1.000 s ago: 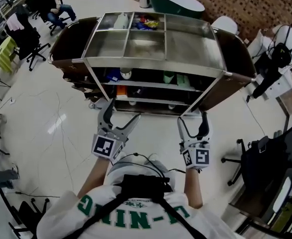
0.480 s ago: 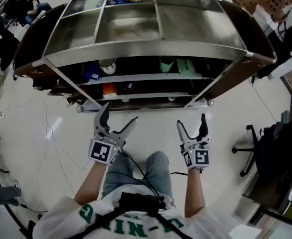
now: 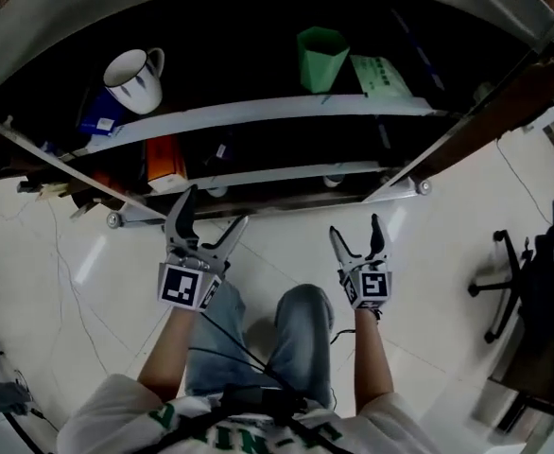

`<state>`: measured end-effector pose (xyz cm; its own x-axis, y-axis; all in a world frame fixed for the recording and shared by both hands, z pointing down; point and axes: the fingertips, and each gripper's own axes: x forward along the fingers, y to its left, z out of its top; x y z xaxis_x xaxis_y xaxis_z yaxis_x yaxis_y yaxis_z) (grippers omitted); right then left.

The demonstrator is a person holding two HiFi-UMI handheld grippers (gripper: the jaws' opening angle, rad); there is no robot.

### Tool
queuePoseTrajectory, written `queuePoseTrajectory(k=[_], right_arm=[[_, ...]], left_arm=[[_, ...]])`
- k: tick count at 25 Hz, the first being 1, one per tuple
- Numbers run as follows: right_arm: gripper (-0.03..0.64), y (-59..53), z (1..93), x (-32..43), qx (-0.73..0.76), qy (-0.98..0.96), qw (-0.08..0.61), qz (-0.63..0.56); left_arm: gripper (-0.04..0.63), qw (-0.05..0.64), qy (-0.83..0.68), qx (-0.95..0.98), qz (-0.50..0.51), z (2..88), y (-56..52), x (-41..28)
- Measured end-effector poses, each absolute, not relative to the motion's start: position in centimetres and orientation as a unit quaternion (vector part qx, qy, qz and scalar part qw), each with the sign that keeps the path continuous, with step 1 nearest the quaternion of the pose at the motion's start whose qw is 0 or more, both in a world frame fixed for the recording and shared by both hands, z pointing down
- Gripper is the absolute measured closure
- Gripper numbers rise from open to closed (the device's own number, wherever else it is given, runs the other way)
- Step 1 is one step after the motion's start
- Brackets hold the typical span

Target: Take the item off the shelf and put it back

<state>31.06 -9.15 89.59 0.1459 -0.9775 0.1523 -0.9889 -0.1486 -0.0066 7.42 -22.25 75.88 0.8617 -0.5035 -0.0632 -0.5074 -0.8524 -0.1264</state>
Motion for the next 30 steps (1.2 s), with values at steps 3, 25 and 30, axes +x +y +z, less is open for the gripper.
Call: queuePoseTrajectory(k=[3, 25, 30], right_arm=[[0.164, -9.9, 96.3, 32.4, 0.761, -0.642, 0.063, 0.072], [0.150, -27.9, 122.2, 45.5, 0.802, -0.559, 0.074, 0.196], [0.207, -26.8, 121.1, 45.3, 0.796, -0.571, 0.071, 0.189]], left_arm=[[0.195, 0.075, 0.263, -0.962, 0.015, 80.3, -23.7, 7.8], [0.195, 0.058, 0.314, -0.948, 0.000, 90.0, -25.2, 3.9], [0.195, 0.050, 0.308, -0.950, -0.004, 89.9, -24.9, 4.6]])
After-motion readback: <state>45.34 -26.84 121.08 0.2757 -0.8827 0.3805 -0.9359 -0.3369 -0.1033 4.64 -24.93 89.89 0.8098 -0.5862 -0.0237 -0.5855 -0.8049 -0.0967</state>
